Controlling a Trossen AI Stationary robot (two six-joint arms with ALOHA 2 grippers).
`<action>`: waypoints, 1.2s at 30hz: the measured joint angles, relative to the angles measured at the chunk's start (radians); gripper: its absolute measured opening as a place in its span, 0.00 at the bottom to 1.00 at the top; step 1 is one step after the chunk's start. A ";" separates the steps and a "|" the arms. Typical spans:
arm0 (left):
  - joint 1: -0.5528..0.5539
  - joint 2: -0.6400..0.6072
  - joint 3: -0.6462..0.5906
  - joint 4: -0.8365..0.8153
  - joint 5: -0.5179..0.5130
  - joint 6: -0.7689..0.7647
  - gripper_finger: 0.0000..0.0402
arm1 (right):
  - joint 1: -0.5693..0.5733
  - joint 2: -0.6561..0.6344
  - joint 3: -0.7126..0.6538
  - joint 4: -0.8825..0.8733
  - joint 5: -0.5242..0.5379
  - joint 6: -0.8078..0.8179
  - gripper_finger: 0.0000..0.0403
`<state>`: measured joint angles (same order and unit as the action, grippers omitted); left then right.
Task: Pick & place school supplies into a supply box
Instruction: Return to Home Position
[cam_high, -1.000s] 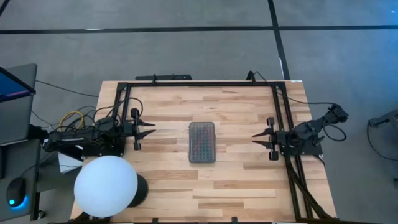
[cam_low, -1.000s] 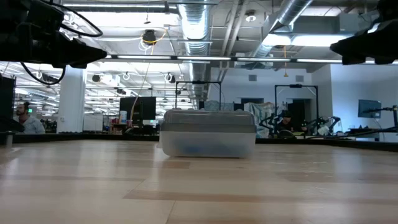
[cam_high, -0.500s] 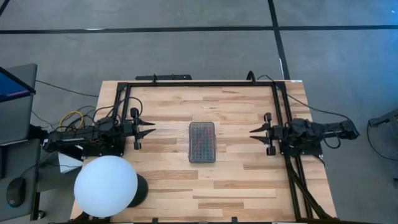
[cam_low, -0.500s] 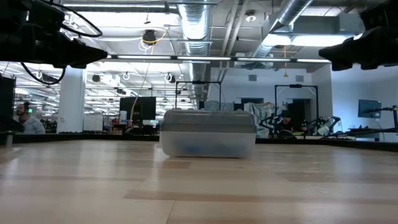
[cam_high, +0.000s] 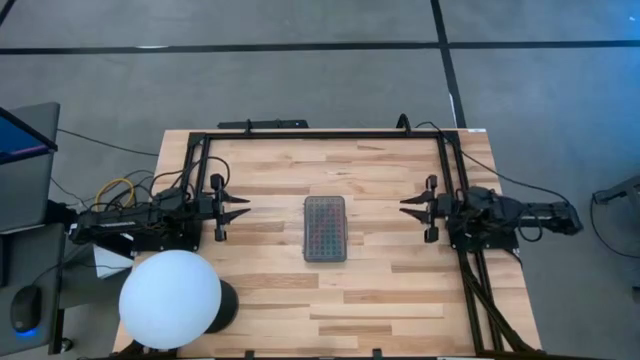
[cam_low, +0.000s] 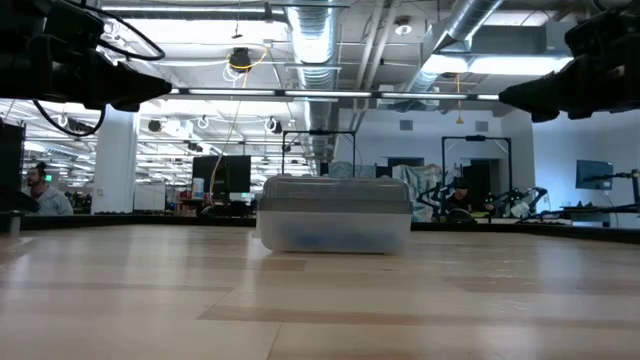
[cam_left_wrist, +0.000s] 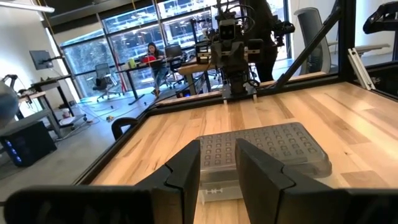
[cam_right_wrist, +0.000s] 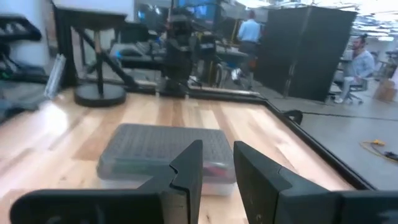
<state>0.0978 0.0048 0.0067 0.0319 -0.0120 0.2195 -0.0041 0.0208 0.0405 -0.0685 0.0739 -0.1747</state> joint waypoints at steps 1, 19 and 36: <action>0.000 0.000 0.000 0.000 0.000 -0.001 0.24 | -0.009 -0.001 -0.007 0.019 -0.022 0.013 0.21; 0.000 0.000 0.000 0.000 0.000 -0.002 0.24 | -0.090 0.005 -0.029 0.065 -0.077 -0.008 0.21; 0.000 0.000 0.000 0.000 0.001 -0.002 0.24 | -0.090 0.005 -0.028 0.064 -0.076 -0.009 0.21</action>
<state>0.0978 0.0051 0.0067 0.0322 -0.0113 0.2176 -0.0944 0.0261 0.0120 -0.0044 -0.0017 -0.1833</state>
